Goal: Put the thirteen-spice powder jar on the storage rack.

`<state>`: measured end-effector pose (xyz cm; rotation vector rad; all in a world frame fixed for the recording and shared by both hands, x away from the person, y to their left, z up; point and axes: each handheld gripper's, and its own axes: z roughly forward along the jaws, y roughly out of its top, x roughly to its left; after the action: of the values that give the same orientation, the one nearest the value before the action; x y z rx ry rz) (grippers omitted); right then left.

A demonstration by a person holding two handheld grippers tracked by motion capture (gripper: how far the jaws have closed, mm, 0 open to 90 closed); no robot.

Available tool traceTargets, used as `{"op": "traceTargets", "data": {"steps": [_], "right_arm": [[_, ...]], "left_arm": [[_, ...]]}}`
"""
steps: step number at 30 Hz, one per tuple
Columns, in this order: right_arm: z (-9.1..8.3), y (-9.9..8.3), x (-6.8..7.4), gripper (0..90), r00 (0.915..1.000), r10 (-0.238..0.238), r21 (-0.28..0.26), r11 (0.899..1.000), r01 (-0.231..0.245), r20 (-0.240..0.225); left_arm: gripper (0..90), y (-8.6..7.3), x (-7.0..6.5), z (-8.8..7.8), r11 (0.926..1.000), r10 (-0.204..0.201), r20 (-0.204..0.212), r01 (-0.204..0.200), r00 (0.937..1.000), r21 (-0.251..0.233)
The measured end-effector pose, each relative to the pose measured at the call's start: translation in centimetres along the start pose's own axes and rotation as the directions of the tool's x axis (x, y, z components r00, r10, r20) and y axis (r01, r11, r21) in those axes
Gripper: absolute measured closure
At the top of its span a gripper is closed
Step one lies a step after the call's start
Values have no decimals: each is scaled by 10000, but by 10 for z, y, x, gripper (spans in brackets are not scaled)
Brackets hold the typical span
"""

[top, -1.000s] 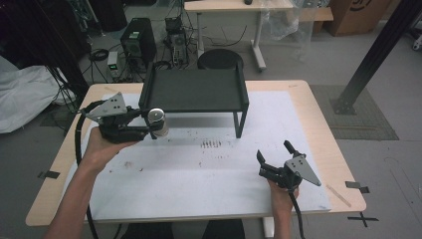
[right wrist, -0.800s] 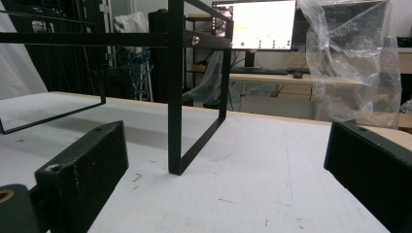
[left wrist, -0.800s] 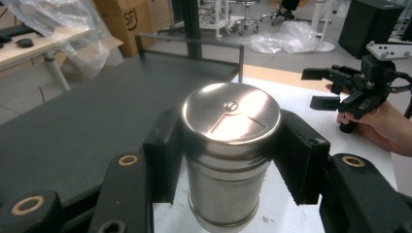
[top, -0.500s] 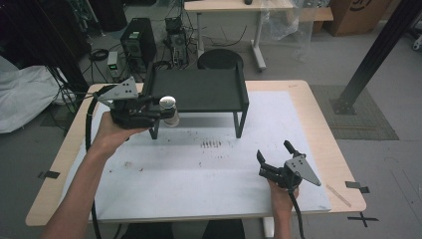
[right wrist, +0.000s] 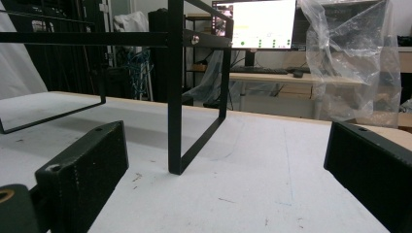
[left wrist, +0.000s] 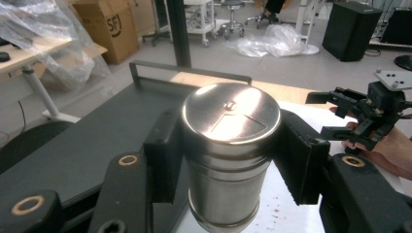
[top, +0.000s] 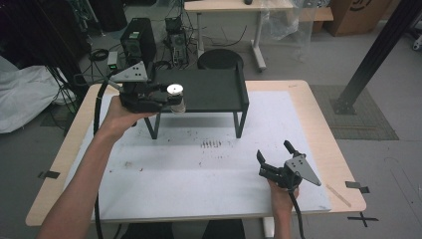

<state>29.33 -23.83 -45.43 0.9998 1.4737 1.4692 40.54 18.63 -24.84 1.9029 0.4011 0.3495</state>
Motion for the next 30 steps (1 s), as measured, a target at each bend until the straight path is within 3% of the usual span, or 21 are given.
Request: {"op": "traceTargets", "data": {"steps": [11,21,30], "right_arm": [[0,0,0,20,10000,-8,-9,10000,8,2],[0,0,0,20,10000,-8,-10,10000,8,-1],[0,0,0,20,10000,5,-5,10000,-5,-6]], "left_arm": [[489,6,20,21,9998,31,-37,-30,10000,194],[488,-2,33,48,9984,-475,-209,481,9987,282],[489,-11,42,60,9965,-706,-540,729,9960,414]]}}
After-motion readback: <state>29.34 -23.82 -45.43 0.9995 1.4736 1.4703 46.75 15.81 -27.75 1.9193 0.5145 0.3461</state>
